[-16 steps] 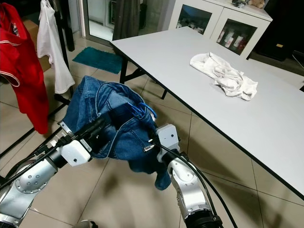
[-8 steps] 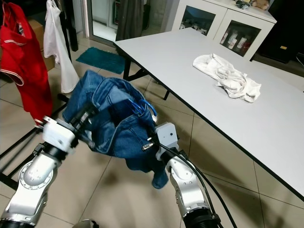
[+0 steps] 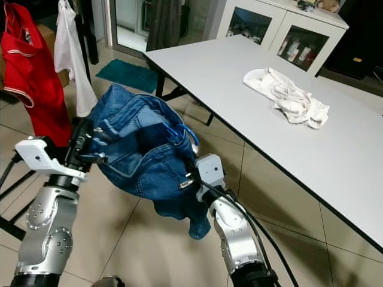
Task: Hang hanger
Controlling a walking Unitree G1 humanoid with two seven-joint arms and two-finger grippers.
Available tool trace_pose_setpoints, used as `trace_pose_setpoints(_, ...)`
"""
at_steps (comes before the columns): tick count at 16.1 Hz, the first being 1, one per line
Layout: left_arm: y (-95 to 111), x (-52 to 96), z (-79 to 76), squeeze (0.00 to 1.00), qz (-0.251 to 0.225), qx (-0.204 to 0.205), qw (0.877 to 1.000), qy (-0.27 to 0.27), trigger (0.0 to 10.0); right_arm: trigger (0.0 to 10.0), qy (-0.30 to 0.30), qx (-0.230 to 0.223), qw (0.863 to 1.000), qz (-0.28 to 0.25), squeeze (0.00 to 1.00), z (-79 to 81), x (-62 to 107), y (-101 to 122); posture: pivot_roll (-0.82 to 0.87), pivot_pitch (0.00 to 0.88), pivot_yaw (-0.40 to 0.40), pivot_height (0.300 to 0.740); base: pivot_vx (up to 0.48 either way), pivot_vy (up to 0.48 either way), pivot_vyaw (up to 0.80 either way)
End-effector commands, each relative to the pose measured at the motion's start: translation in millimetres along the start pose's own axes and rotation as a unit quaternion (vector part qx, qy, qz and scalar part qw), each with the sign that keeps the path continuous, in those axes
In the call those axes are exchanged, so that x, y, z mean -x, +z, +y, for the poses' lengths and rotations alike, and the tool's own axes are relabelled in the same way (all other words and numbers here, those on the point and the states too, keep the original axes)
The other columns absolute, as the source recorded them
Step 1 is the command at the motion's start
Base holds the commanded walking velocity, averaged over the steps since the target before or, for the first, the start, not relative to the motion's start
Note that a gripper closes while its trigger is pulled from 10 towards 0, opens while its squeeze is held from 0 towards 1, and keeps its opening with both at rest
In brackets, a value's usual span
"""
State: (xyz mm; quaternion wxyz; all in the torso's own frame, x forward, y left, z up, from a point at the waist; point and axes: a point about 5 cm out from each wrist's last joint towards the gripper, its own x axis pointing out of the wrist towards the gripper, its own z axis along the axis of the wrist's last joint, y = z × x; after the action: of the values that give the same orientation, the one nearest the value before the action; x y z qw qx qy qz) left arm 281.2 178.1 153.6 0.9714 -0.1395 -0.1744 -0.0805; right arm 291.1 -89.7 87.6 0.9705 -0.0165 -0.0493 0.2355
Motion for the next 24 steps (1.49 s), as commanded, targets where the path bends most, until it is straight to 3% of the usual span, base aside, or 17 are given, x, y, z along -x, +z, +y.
trace_pose_setpoints(1, 0, 1.0, -4.4, 1.0, 0.002, 0.014, 1.0, -0.007, 10.0, 0.0, -0.028, -0.001, 0.999, -0.019, 0.0, -10.9, 3.8, 5, 0.17, 0.07, -0.141, 0.74, 0.0, 0.0, 0.0)
trace_pose_setpoints(4, -2, 1.7, -0.5, 1.0, 0.001, 0.099, 0.995, 0.034, 10.0, 0.0, -0.029, -0.002, 0.999, -0.021, 0.0, -9.7, 4.6, 6, 0.17, 0.074, -0.139, 0.74, 0.0, 0.0, 0.0)
trace_pose_setpoints(6, -1, 0.7, -4.6, 1.0, -0.008, 0.174, 0.984, 0.035, 10.0, 0.0, -0.031, -0.001, 0.999, -0.019, 0.0, -11.8, 5.6, 5, 0.17, 0.073, -0.136, 0.74, 0.0, 0.0, 0.0)
trace_pose_setpoints(7, 0, 0.5, -6.6, 1.0, -0.011, 0.192, 0.981, 0.03, 10.0, 0.0, -0.032, -0.001, 0.999, -0.019, 0.0, -12.1, 5.8, 5, 0.17, 0.073, -0.136, 0.74, 0.0, 0.0, 0.0)
trace_pose_setpoints(8, 3, 0.3, -16.9, 1.0, -0.008, 0.248, 0.969, -0.012, 10.0, 0.0, -0.031, 0.0, 0.999, -0.019, 0.0, -12.0, 5.6, 5, 0.16, 0.072, -0.139, 0.74, 0.0, 0.0, 0.0)
trace_pose_setpoints(9, 5, 0.3, -20.7, 1.0, -0.008, 0.27, 0.962, -0.028, 10.0, 0.0, -0.031, 0.001, 0.999, -0.02, 0.0, -12.2, 5.4, 6, 0.16, 0.072, -0.141, 0.74, 0.0, 0.0, 0.0)
trace_pose_setpoints(11, 15, 1.6, -32.3, 1.0, -0.024, 0.342, 0.936, -0.084, 10.0, 0.0, -0.03, 0.003, 0.999, -0.02, 0.0, -14.4, 5.3, 7, 0.16, 0.069, -0.15, 0.74, 0.0, 0.0, 0.0)
trace_pose_setpoints(12, 21, 3.1, -36.3, 1.0, -0.032, 0.37, 0.922, -0.109, 10.0, 0.0, -0.029, 0.005, 0.999, -0.02, 0.0, -15.7, 5.4, 7, 0.16, 0.067, -0.152, 0.74, 0.0, 0.0, 0.0)
trace_pose_setpoints(13, 23, 4.1, -38.6, 1.0, -0.029, 0.373, 0.919, -0.127, 10.0, 0.0, -0.029, 0.007, 0.999, -0.02, 0.0, -17.1, 5.2, 8, 0.15, 0.067, -0.153, 0.74, 0.0, 0.0, 0.0)
trace_pose_setpoints(16, 27, 3.5, -43.2, 1.0, -0.02, 0.329, 0.93, -0.162, 10.0, 0.0, -0.031, 0.011, 0.999, -0.02, 0.0, -20.1, 5.5, 9, 0.14, 0.072, -0.152, 0.74, 0.0, 0.0, 0.0)
trace_pose_setpoints(18, 29, 3.0, -55.0, 1.0, 0.002, 0.215, 0.951, -0.221, 10.0, 0.0, -0.032, 0.011, 0.999, -0.018, 0.0, -20.8, 8.1, 7, 0.14, 0.075, -0.15, 0.74, 0.0, 0.0, 0.0)
trace_pose_setpoints(19, 29, 2.6, -57.6, 1.0, 0.009, 0.18, 0.955, -0.235, 10.0, 0.0, -0.033, 0.011, 0.999, -0.016, 0.0, -20.2, 9.1, 7, 0.14, 0.076, -0.147, 0.74, 0.0, 0.0, 0.0)
trace_pose_setpoints(22, 29, 4.1, -62.4, 1.0, 0.017, 0.103, 0.959, -0.263, 10.0, 0.0, -0.032, 0.009, 0.999, -0.016, 0.0, -18.0, 9.8, 6, 0.15, 0.08, -0.148, 0.74, 0.0, 0.0, 0.0)
trace_pose_setpoints(23, 27, 5.2, -64.2, 1.0, 0.024, 0.056, 0.959, -0.277, 10.0, 0.0, -0.031, 0.008, 0.999, -0.016, 0.0, -17.1, 9.4, 6, 0.14, 0.082, -0.153, 0.74, 0.0, 0.0, 0.0)
trace_pose_setpoints(24, 24, 6.8, -65.8, 1.0, 0.03, -0.016, 0.955, -0.293, 10.0, 0.0, -0.029, 0.007, 0.999, -0.017, 0.0, -16.2, 9.2, 7, 0.15, 0.084, -0.161, 0.74, 0.0, 0.0, 0.0)
